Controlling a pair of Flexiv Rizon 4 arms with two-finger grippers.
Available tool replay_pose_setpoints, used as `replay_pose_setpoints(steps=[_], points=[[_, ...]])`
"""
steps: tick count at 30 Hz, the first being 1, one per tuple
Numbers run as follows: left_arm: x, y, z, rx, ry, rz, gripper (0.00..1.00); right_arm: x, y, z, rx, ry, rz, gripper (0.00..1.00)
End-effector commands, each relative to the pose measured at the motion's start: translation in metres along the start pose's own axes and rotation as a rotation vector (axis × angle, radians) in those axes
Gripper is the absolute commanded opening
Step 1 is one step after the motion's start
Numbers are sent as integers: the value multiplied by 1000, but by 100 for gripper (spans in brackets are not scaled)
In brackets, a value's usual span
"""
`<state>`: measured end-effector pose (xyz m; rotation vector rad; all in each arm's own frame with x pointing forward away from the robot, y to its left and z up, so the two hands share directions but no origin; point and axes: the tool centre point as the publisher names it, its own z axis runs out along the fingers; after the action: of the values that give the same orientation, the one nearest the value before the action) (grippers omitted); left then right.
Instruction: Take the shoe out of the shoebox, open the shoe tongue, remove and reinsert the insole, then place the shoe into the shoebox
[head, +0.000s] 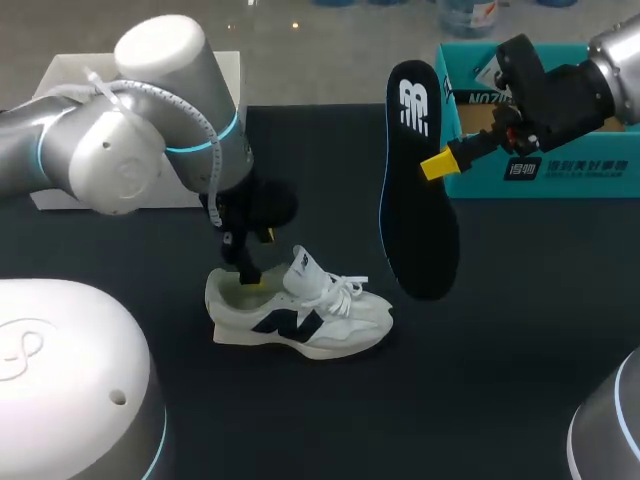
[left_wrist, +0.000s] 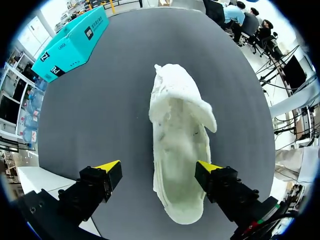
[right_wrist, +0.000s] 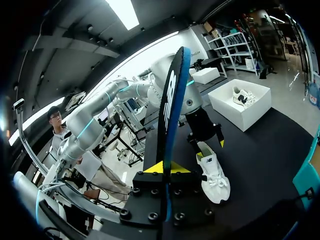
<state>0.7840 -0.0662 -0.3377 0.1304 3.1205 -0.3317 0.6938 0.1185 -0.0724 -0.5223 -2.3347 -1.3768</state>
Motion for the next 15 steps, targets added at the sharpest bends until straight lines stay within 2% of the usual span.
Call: replay_pose_setpoints(steps=[1,4,9,10,11,12,14,15], points=[[-25,-13,27,-10,71,25,98,-1,1,2,3,0,1,0],[-27,-19,33,-3,77,46,98,-1,1,2,3,0,1,0],[-25,-25,39,5,89,53,88,-1,1,2,3,0,1,0],[-24,-25,40,8,94,53,84,-1,1,2,3,0,1,0],[-22,-24,41,13,102,57,74,-1,1,2,3,0,1,0],[-19,-24,41,14,103,58,59,-1,1,2,3,0,1,0],[-15,-23,44,13,110,55,55,-1,1,2,3,0,1,0],[-12,-22,45,14,111,53,49,-1,1,2,3,0,1,0]])
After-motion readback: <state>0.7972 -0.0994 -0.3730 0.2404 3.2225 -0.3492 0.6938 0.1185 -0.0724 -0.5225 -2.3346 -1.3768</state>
